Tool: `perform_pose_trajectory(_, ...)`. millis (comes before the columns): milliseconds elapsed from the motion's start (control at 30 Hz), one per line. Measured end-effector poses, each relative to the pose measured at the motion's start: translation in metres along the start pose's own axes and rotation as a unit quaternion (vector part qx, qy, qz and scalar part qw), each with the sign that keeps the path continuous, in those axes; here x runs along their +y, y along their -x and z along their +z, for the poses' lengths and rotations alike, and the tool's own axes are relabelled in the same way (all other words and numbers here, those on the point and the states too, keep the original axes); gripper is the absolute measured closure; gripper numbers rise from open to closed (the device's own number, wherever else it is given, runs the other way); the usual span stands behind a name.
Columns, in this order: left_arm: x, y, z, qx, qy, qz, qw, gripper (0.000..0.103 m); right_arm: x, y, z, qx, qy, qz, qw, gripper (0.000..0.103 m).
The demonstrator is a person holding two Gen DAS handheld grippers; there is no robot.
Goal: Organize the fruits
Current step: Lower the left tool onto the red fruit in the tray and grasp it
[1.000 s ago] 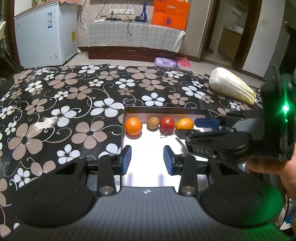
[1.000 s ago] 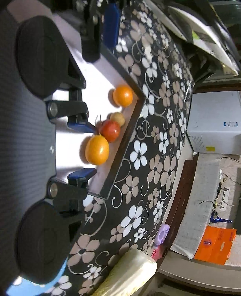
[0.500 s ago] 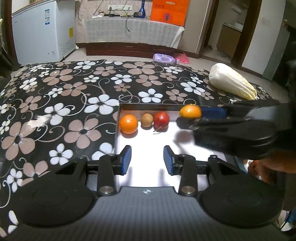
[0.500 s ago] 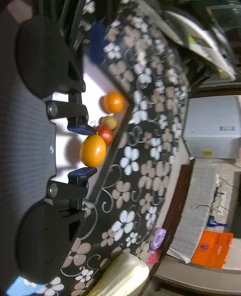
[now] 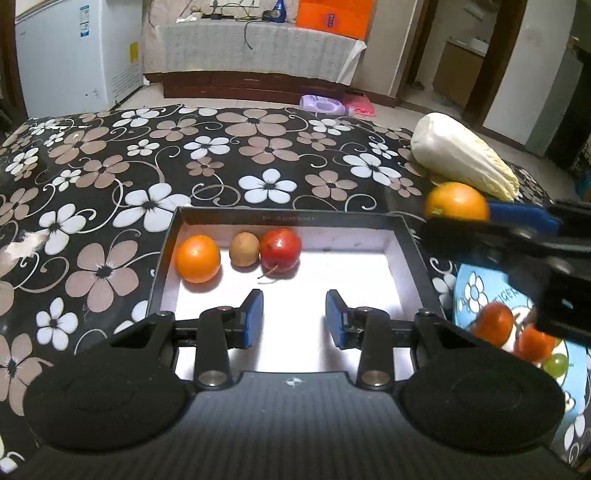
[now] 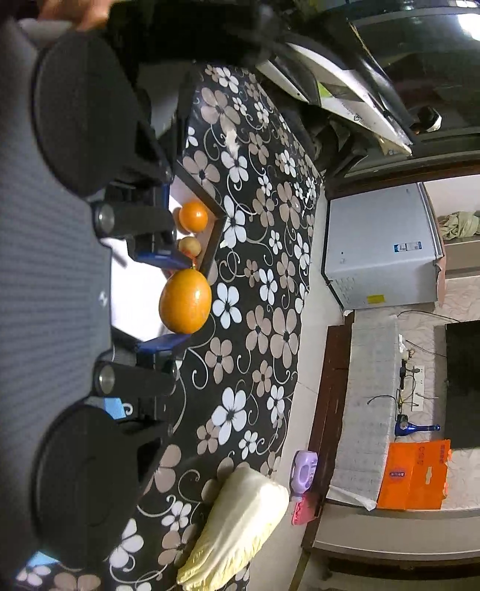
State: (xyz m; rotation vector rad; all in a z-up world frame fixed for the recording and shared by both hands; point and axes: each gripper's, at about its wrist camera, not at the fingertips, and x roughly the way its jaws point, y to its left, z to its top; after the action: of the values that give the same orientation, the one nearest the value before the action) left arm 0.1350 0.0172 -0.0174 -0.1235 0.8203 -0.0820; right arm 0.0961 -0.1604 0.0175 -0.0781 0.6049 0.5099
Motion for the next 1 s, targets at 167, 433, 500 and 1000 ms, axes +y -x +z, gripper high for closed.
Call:
perform_pose_trajectory(167, 0.004, -0.01, 0.006, -0.001, 0.017, 0.008, 0.9998, 0.06, -0.007, 0.01, -0.001, -0.006, -0.004, 0.002, 1.0, 0.062)
perform_pose_trajectory(433, 0.008, -0.026, 0.015, -0.004, 0.022, 0.018, 0.9996, 0.06, -0.009, 0.013, -0.003, -0.004, -0.003, 0.004, 1.0, 0.062)
perform_pose_trajectory(500, 0.011, -0.029, 0.018, -0.002, 0.033, 0.01, 0.9994, 0.06, -0.009, 0.013, -0.003, -0.004, -0.002, 0.005, 1.0, 0.062)
perform_pose_trajectory(1000, -0.005, -0.019, 0.014, -0.022, 0.0, 0.002, 0.9998, 0.074, -0.008, 0.007, -0.006, 0.01, 0.005, 0.005, 1.0, 0.062)
